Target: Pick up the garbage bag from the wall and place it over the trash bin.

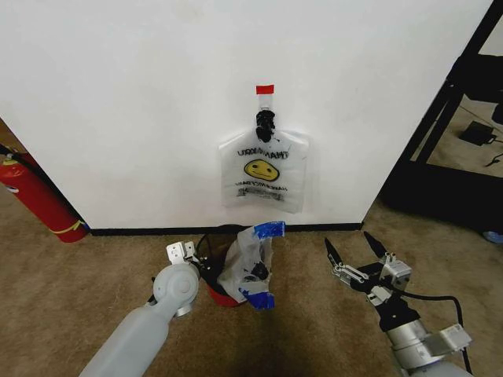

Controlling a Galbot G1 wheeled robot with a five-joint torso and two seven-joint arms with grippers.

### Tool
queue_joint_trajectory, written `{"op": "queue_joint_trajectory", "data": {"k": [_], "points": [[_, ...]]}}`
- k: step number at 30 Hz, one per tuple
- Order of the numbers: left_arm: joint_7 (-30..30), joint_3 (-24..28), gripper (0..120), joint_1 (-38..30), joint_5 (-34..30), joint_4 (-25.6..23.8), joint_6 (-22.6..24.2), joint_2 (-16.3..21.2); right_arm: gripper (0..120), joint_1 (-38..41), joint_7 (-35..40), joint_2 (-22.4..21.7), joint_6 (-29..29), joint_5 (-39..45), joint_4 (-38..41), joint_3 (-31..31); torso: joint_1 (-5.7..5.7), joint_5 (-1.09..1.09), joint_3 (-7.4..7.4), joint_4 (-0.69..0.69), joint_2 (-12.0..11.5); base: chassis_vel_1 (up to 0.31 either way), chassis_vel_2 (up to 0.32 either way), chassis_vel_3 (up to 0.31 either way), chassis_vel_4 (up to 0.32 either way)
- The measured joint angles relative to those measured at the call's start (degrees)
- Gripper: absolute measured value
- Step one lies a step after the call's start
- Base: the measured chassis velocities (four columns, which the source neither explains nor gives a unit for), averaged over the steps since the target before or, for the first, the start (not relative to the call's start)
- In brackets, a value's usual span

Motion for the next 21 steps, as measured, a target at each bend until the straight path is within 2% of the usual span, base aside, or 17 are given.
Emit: {"op": "queue_joint_trajectory", "data": {"k": [5, 6, 10, 13, 14, 16, 18, 19, 21], "points": [[1.2, 0.0, 51, -0.6, 0.4, -3.2, 0.5, 3.9, 100, 0.2, 0.0, 0.0, 0.0, 0.0, 0.2, -0.3, 0.00, 0.01, 0.00, 0.01, 0.0, 0.000, 0.000, 0.000, 0.000], [1.2, 0.0, 51, -0.6, 0.4, -3.2, 0.5, 3.9, 100, 0.2, 0.0, 0.0, 0.0, 0.0, 0.2, -0.3, 0.00, 0.01, 0.00, 0.01, 0.0, 0.000, 0.000, 0.000, 0.000], [2.7, -0.7, 67, 0.4, 3.3, -6.4, 0.8, 6.4, 100, 0.4, 0.0, 0.2, -0.1, 0.0, 0.3, -0.5, 0.00, 0.01, 0.00, 0.01, 0.0, 0.000, 0.000, 0.000, 0.000], [6.4, -2.0, 79, 2.4, 11.7, -9.7, 0.3, 8.5, 100, 0.4, -0.1, 0.3, -0.1, 0.0, 0.5, -0.5, 0.00, 0.01, 0.00, 0.01, 0.0, 0.000, 0.000, 0.000, 0.000], [6.4, -2.0, 79, 2.4, 11.7, -9.7, 0.3, 8.5, 100, 0.4, -0.1, 0.3, -0.1, 0.0, 0.5, -0.5, 0.00, 0.01, 0.00, 0.01, 0.0, 0.000, 0.000, 0.000, 0.000], [13.0, -2.7, 89, 5.1, 22.3, -13.7, -1.0, 10.9, 100, 0.7, 0.2, 0.3, -0.2, 0.0, 0.4, -0.4, 0.00, 0.00, -0.01, 0.01, 0.0, 0.000, 0.000, 0.000, 0.000], [17.6, -2.3, 95, 7.2, 29.9, -17.0, -2.1, 12.9, 100, 1.3, 1.3, 0.4, -0.7, -0.2, 0.1, -0.3, 0.00, 0.01, -0.01, 0.02, 0.0, 0.000, 0.000, 0.000, 0.000], [21.9, -1.2, 98, 9.1, 36.3, -20.5, -2.5, 14.8, 100, 2.5, 3.6, 0.4, -1.9, -1.0, -0.4, -0.1, 0.00, 0.03, -0.02, 0.02, 0.0, 0.000, 0.000, 0.000, 0.000], [22.8, -0.8, 99, 9.5, 37.7, -21.4, -2.5, 15.2, 100, 2.9, 4.4, 0.4, -2.2, -1.3, -0.5, 0.0, 0.00, 0.02, -0.02, 0.02, 0.0, 0.000, 0.000, 0.000, 0.000]]}}
